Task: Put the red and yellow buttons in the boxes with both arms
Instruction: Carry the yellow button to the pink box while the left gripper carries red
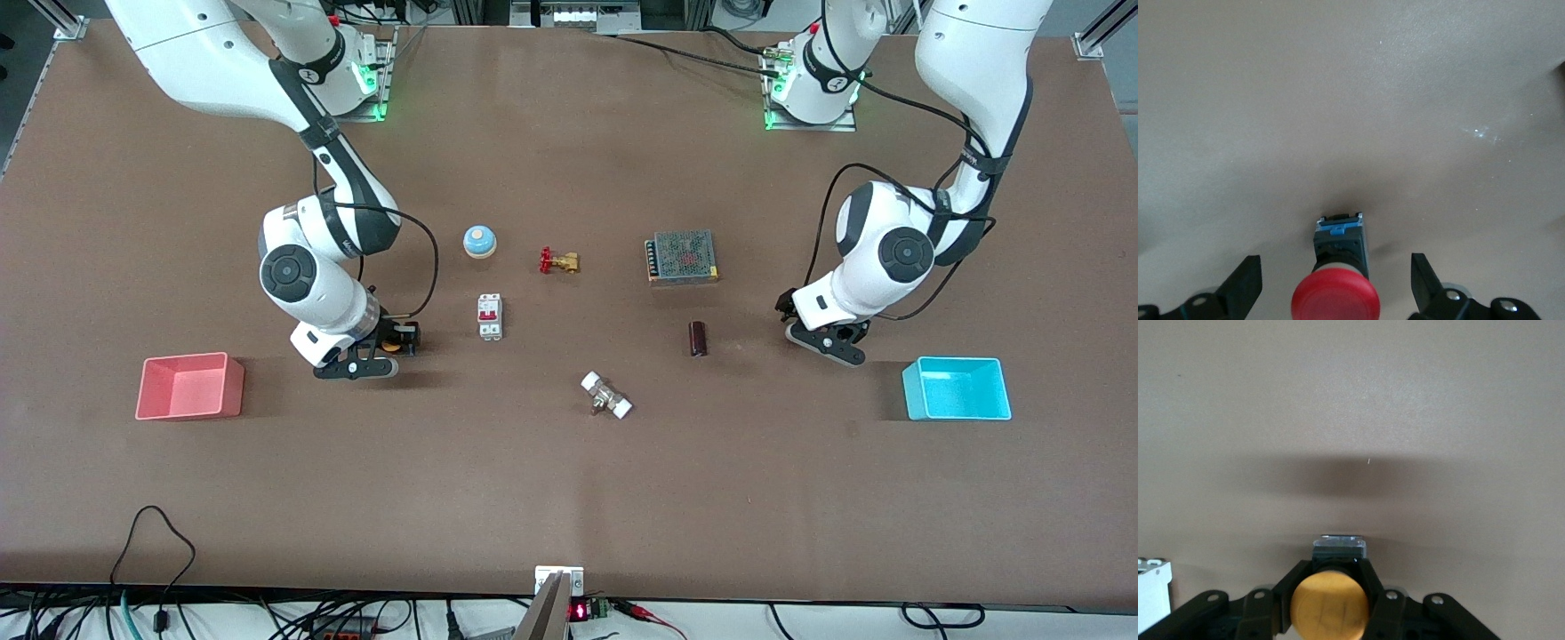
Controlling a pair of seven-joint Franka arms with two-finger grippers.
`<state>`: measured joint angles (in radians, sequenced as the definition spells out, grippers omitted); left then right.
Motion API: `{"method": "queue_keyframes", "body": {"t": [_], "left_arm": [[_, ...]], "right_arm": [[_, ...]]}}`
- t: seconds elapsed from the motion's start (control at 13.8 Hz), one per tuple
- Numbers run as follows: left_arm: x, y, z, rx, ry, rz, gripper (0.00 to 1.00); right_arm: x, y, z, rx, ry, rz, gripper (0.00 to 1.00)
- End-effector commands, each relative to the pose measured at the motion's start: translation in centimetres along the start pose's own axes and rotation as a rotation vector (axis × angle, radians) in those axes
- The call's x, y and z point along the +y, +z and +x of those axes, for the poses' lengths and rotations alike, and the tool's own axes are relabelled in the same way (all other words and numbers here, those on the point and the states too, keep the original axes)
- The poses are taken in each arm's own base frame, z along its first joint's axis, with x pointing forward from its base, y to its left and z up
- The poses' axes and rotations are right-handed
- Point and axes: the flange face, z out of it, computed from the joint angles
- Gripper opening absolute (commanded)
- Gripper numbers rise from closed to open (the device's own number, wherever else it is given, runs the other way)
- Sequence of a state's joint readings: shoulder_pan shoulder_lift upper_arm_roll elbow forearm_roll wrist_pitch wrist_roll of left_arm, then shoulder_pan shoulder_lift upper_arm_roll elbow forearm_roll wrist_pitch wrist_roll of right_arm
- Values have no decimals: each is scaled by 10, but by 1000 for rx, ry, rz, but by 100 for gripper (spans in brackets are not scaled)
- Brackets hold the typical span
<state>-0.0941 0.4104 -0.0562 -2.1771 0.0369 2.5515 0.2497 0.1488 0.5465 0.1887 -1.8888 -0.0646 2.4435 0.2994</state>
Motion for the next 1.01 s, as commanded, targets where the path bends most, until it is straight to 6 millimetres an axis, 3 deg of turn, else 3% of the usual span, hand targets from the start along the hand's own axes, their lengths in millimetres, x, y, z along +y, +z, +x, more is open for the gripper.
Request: {"method": "queue_keyframes", "body": {"t": [0.0, 0.22, 0.36, 0.58, 0.72, 0.94], "left_arm": [[2, 2, 0, 7, 28, 7, 67], [2, 2, 0, 7, 27, 7, 33], [2, 2, 0, 5, 22, 7, 22], [-4, -18, 6, 34, 5, 17, 17], [-24, -53, 13, 36, -28, 26, 17], [-68, -120, 37, -55, -115, 3, 18]], "right_arm": [[9, -26, 9, 20, -43, -11, 15], [50, -90, 25, -26, -74, -37, 15], [93, -132, 29, -45, -129, -40, 15], [155, -185, 38, -8, -153, -47, 16], [202, -202, 43, 7, -175, -48, 16], [249, -192, 46, 16, -217, -54, 16]]}}
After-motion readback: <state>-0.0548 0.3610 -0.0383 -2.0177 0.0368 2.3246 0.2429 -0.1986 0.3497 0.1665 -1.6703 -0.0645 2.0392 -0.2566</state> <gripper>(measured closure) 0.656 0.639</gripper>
